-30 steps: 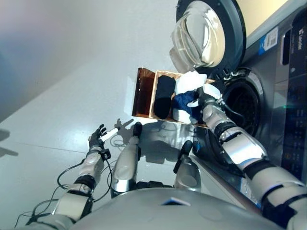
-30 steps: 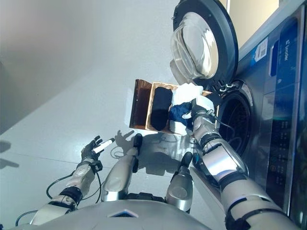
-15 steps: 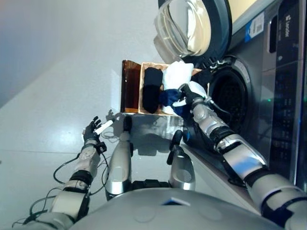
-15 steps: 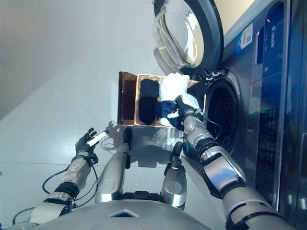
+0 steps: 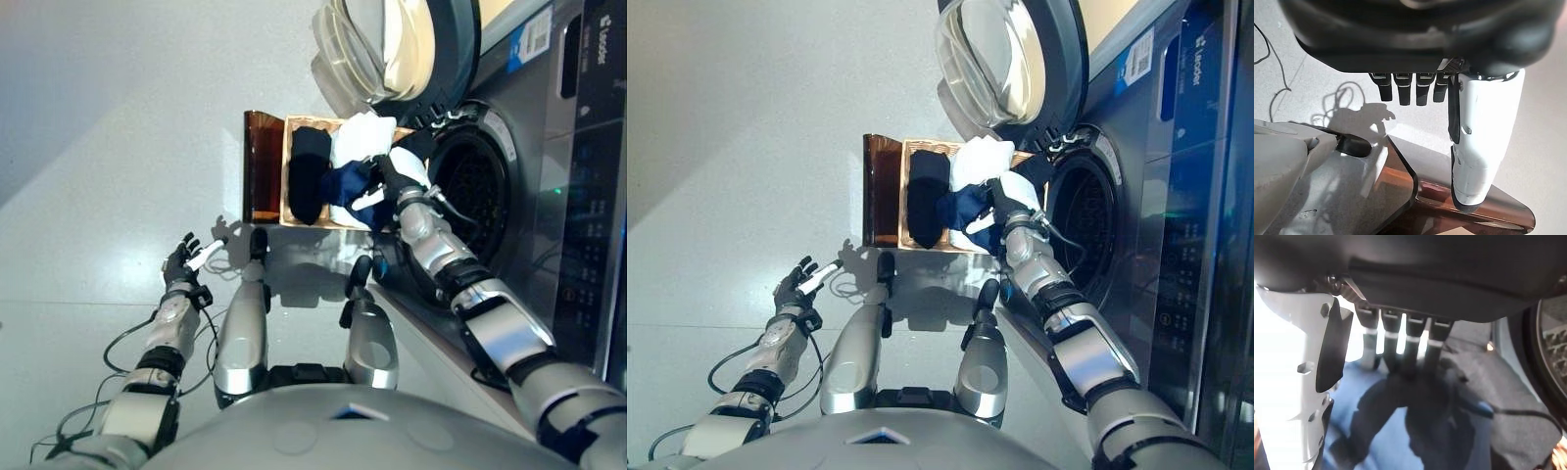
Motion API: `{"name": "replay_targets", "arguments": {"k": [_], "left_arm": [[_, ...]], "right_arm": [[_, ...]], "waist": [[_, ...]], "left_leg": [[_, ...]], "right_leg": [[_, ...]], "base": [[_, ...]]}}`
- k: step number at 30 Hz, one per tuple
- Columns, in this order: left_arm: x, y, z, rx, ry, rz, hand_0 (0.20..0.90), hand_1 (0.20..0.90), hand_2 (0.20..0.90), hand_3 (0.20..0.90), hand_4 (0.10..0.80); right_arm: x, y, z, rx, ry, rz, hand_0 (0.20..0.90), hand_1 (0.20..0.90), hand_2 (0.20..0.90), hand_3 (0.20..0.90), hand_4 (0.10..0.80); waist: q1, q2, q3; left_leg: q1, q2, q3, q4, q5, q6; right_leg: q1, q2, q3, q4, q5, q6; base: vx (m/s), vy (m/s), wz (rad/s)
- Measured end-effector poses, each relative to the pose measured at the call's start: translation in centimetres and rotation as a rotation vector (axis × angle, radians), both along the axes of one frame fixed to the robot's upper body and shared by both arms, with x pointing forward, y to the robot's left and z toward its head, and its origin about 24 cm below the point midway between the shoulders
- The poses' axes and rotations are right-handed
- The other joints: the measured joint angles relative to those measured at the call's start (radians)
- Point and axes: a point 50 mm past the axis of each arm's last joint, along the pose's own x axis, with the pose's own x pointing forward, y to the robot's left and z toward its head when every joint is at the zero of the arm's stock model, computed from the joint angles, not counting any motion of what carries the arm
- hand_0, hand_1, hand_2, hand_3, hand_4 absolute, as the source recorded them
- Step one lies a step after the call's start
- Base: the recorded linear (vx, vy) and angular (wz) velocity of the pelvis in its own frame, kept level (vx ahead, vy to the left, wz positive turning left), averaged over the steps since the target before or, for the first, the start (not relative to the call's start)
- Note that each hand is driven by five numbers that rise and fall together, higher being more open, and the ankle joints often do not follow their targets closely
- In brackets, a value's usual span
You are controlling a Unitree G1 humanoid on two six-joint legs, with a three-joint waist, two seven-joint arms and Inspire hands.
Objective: Pick up the clothes and place them into the washing machine
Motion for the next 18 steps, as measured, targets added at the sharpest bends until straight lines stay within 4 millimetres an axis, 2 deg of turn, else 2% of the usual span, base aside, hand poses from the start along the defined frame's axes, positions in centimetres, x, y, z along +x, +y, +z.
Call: {"name": "replay_targets", "arguments": {"k": [18], "left_arm": [[0.04, 0.15, 0.31, 0.003, -0.018, 0.0, 0.9, 0.9, 0.9, 0.9, 0.8]], "right_arm": [[0.07, -0.63, -0.76, -0.033, 0.04, -0.027, 0.9, 0.9, 0.9, 0.9, 0.8]], "waist": [[0.008, 0.013, 0.008]], "left_leg": [[-0.019, -0.003, -0.001, 0.004, 0.0, 0.0]], "right_leg": [[-0.016, -0.003, 0.0, 0.002, 0.0, 0.0]], "base": [[0.0, 0.0, 0.0]]}}
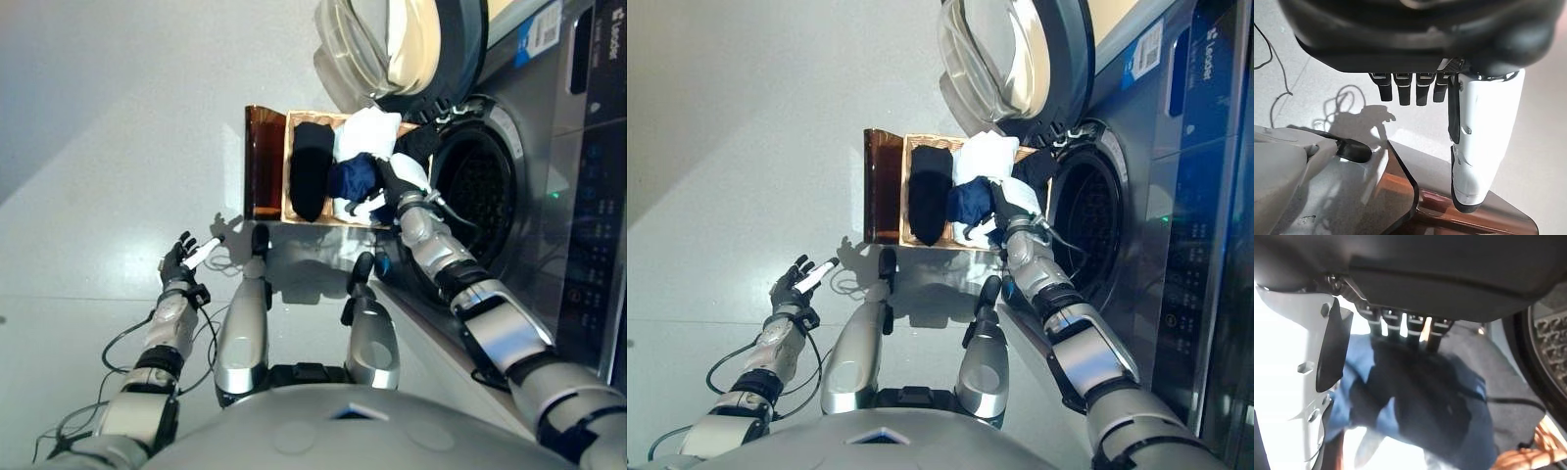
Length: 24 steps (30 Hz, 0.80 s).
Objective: Pick up the clothes and place them into the washing machine
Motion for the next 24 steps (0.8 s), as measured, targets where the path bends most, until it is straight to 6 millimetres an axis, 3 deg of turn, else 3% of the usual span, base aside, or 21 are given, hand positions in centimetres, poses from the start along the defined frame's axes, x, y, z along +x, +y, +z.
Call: {"name": "replay_targets", "arguments": {"k": [11, 12, 13, 24], "left_arm": [[0.3, -0.1, 0.2, 0.002, -0.009, -0.007, 0.9, 0.9, 0.9, 0.9, 0.8], [0.3, -0.2, 0.2, 0.002, -0.008, -0.011, 0.9, 0.9, 0.9, 0.9, 0.8], [0.3, -0.2, 0.1, 0.001, -0.008, -0.011, 0.9, 0.9, 0.9, 0.9, 0.8], [0.3, -0.6, 0.0, 0.004, -0.001, -0.031, 0.9, 0.9, 0.9, 0.9, 0.8]], "right_arm": [[0.6, -0.5, 0.3, -0.035, -0.019, -0.03, 0.9, 0.9, 0.9, 0.9, 0.8], [0.7, -0.6, 0.3, -0.041, -0.013, -0.038, 0.516, 0.516, 0.516, 0.516, 0.525], [0.7, -0.7, 0.2, -0.044, -0.008, -0.043, 0.2, 0.2, 0.2, 0.2, 0.3], [1.3, -1.3, 0.5, -0.063, -0.007, -0.072, 0.2, 0.2, 0.2, 0.2, 0.3]], "waist": [[-0.001, 0.024, 0.003], [0.0, 0.027, 0.002], [0.0, 0.029, 0.0], [0.006, 0.049, -0.01]], "left_leg": [[-0.014, -0.002, 0.001, 0.002, 0.002, 0.003], [-0.014, -0.002, 0.001, 0.003, 0.002, 0.003], [-0.013, -0.002, 0.0, 0.004, 0.002, 0.003], [-0.013, -0.004, 0.0, 0.006, 0.003, 0.004]], "right_leg": [[-0.016, -0.001, 0.003, 0.003, 0.001, 0.001], [-0.016, -0.002, 0.003, 0.003, 0.001, 0.001], [-0.015, -0.002, 0.002, 0.003, 0.001, 0.001], [-0.014, -0.004, 0.002, 0.007, 0.002, 0.002]], "base": [[0.0, 0.0, 0.0], [0.0, 0.0, 0.0], [0.0, 0.0, 0.0], [0.0, 0.0, 0.0]]}}
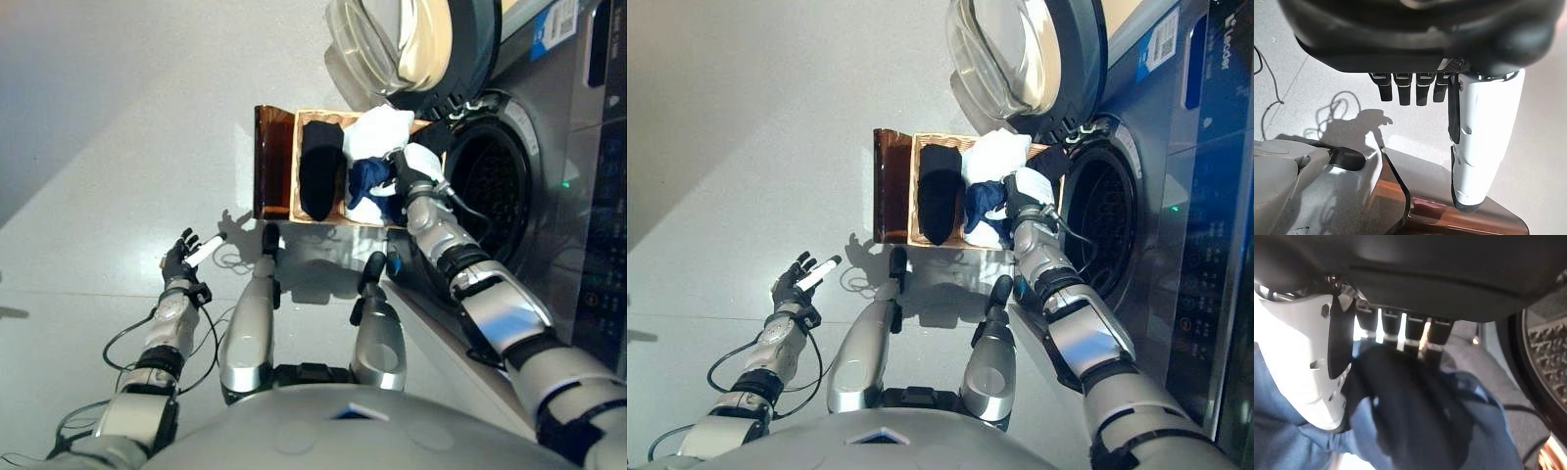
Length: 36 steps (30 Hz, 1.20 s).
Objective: Pick up the clothes and place them into the washing machine
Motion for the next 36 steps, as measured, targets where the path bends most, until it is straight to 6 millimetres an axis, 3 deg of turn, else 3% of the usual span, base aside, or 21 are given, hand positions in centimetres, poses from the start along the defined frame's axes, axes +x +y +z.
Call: {"name": "replay_targets", "arguments": {"k": [8, 15, 21, 29, 36], "left_arm": [[0.1, -0.4, -0.1, -0.002, 0.003, -0.017, 0.9, 0.9, 0.9, 0.9, 0.8], [-0.4, -0.3, -0.7, -0.001, 0.039, -0.008, 0.9, 0.9, 0.9, 0.9, 0.8], [-0.9, -0.8, -1.2, -0.018, 0.061, -0.002, 0.9, 0.9, 0.9, 0.9, 0.8], [-1.4, -1.2, -1.8, -0.047, 0.085, 0.011, 0.9, 0.9, 0.9, 0.9, 0.8], [-1.6, -2.4, -2.4, -0.074, 0.113, -0.011, 0.9, 0.9, 0.9, 0.9, 0.8]], "right_arm": [[-2.0, -0.7, -3.0, 0.058, 0.106, -0.083, 0.2, 0.2, 0.2, 0.2, 0.3], [-3.8, -2.4, -4.8, 0.3, 0.14, -0.308, 0.2, 0.2, 0.2, 0.2, 0.3], [-6.4, -3.1, -6.4, 0.791, 0.008, -0.559, 0.2, 0.2, 0.2, 0.2, 0.3], [-11.0, -4.7, -10.2, 1.198, -0.037, -1.005, 0.2, 0.2, 0.2, 0.2, 0.3], [-11.5, -2.3, -11.2, 1.622, -0.156, -1.208, 0.2, 0.2, 0.2, 0.2, 0.3]], "waist": [[0.017, 0.007, -0.004], [0.014, 0.007, -0.005], [-0.024, 0.003, -0.03], [-0.06, -0.04, -0.08], [-0.068, -0.043, -0.107]], "left_leg": [[0.002, -0.001, 0.0, 0.002, 0.001, 0.001], [0.042, 0.0, 0.0, 0.001, 0.002, 0.004], [0.063, 0.001, 0.009, 0.001, -0.003, 0.0], [0.079, 0.001, 0.027, -0.002, -0.004, 0.004], [0.122, 0.006, 0.046, -0.002, -0.017, 0.005]], "right_leg": [[0.002, -0.001, 0.0, 0.004, 0.003, 0.005], [0.039, -0.007, 0.0, 0.01, 0.002, 0.007], [0.054, -0.008, 0.012, 0.016, 0.0, 0.004], [0.059, -0.009, 0.029, 0.012, 0.004, 0.006], [0.092, -0.009, 0.042, 0.003, 0.005, 0.005]], "base": [[0.0, 0.0, 0.0], [0.045, -0.014, 0.0], [0.008, 0.006, -0.03], [0.036, 0.014, -0.06], [-0.005, 0.013, -0.09]]}}
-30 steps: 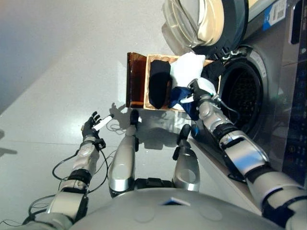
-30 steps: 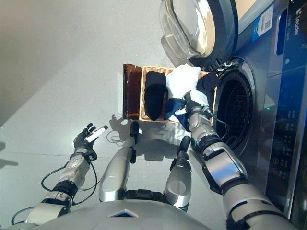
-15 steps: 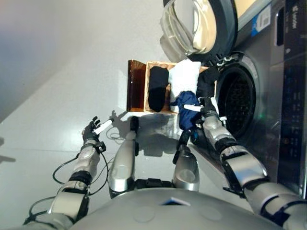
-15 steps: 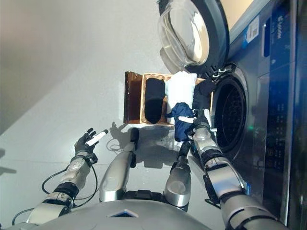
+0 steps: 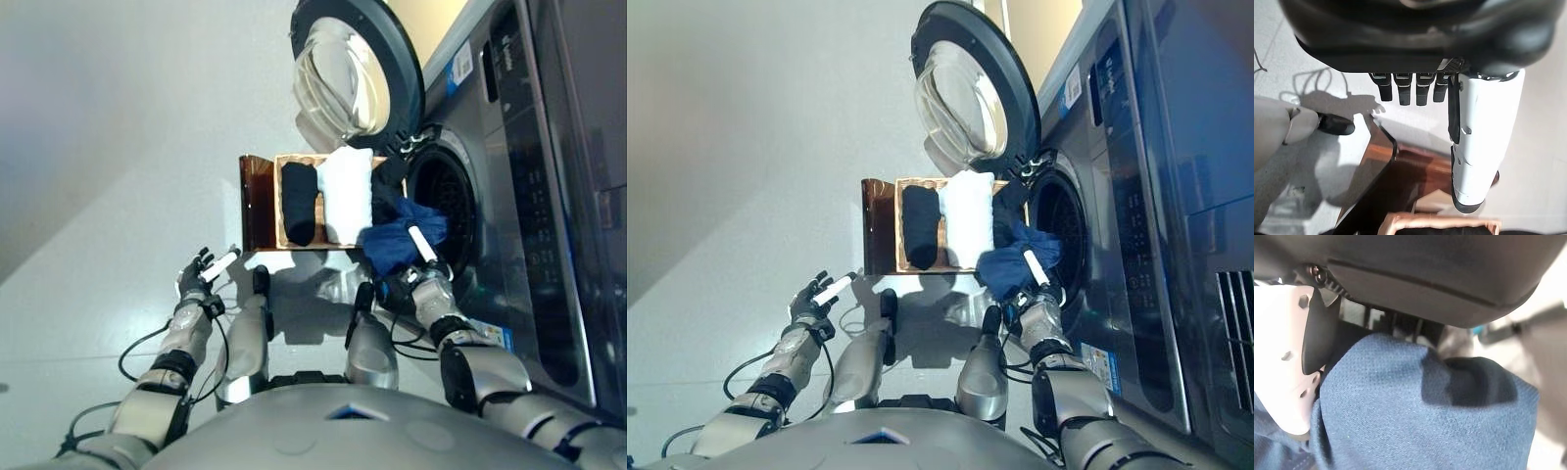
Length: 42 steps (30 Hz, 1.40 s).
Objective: Pick up the clothes and place them into the washing machine
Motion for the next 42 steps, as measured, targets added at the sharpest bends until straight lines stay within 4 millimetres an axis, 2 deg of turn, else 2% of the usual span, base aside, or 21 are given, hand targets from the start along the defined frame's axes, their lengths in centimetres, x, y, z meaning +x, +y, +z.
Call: {"name": "replay_targets", "arguments": {"k": [4, 9, 13, 19, 23, 27, 32, 42], "left_arm": [[-0.2, -0.7, -0.3, -0.012, 0.012, -0.02, 0.9, 0.9, 0.9, 0.9, 0.8], [-0.8, -0.8, -0.7, -0.019, 0.039, -0.012, 0.9, 0.9, 0.9, 0.9, 0.8], [-0.6, -1.0, -0.8, -0.029, 0.042, -0.01, 0.9, 0.9, 0.9, 0.9, 0.8], [0.3, -2.1, -0.2, -0.046, -0.001, -0.051, 0.9, 0.9, 0.9, 0.9, 0.8], [0.8, -2.2, 0.2, -0.06, -0.027, -0.045, 0.9, 0.9, 0.9, 0.9, 0.8], [1.6, -2.4, 0.6, -0.069, -0.057, -0.044, 0.9, 0.9, 0.9, 0.9, 0.8], [2.5, -2.6, 1.2, -0.077, -0.084, -0.042, 0.9, 0.9, 0.9, 0.9, 0.8], [2.6, -2.5, 1.2, -0.076, -0.084, -0.042, 0.9, 0.9, 0.9, 0.9, 0.8]], "right_arm": [[-0.8, 0.6, -0.8, 0.105, 0.01, -0.087, 0.2, 0.2, 0.2, 0.2, 0.3], [-0.6, 0.6, -0.7, 0.167, -0.005, -0.165, 0.2, 0.2, 0.2, 0.2, 0.3], [0.8, 1.0, 0.1, 0.245, -0.067, -0.263, 0.2, 0.2, 0.2, 0.2, 0.3], [3.2, 1.5, 1.7, 0.261, -0.13, -0.238, 0.2, 0.2, 0.2, 0.2, 0.3], [4.4, 1.9, 2.6, 0.268, -0.161, -0.222, 0.2, 0.2, 0.2, 0.2, 0.3], [6.0, 2.5, 4.0, 0.266, -0.203, -0.183, 0.2, 0.2, 0.2, 0.2, 0.3], [6.2, 2.7, 4.1, 0.264, -0.211, -0.174, 0.2, 0.2, 0.2, 0.2, 0.3], [6.4, 2.7, 4.4, 0.259, -0.236, -0.183, 0.2, 0.2, 0.2, 0.2, 0.3]], "waist": [[0.001, 0.002, -0.002], [0.005, 0.003, -0.002], [0.006, 0.018, 0.002], [0.03, 0.073, 0.016], [0.04, 0.097, 0.036], [0.054, 0.097, 0.103], [0.049, 0.091, 0.123], [0.031, 0.089, 0.125]], "left_leg": [[-0.015, -0.002, -0.001, 0.002, -0.001, 0.001], [-0.039, -0.005, 0.001, 0.002, 0.004, 0.0], [-0.053, -0.005, -0.001, 0.006, 0.005, 0.0], [-0.091, -0.006, -0.001, 0.023, 0.003, 0.003], [-0.125, -0.008, 0.002, 0.043, 0.003, 0.008], [-0.142, -0.002, 0.028, 0.112, -0.032, 0.008], [-0.211, 0.011, 0.028, 0.186, -0.058, 0.006], [-0.257, 0.013, 0.024, 0.247, -0.075, 0.006]], "right_leg": [[-0.01, -0.003, 0.0, 0.0, 0.0, 0.0], [-0.035, -0.004, 0.0, -0.002, 0.001, 0.0], [-0.044, -0.003, -0.001, -0.005, 0.002, 0.001], [-0.081, -0.005, -0.001, 0.011, 0.001, 0.002], [-0.121, -0.005, 0.009, 0.031, 0.0, 0.001], [-0.171, -0.005, 0.055, 0.112, -0.029, 0.0], [-0.265, -0.008, 0.076, 0.237, -0.078, -0.009], [-0.35, -0.012, 0.104, 0.371, -0.134, -0.018]], "base": [[-0.034, 0.0, 0.03], [-0.018, -0.005, 0.01], [-0.05, 0.005, 0.03], [-0.026, 0.004, 0.01], [-0.031, 0.013, -0.05], [-0.032, -0.009, -0.22], [0.004, -0.015, 0.0], [0.0, -0.002, 0.0]]}}
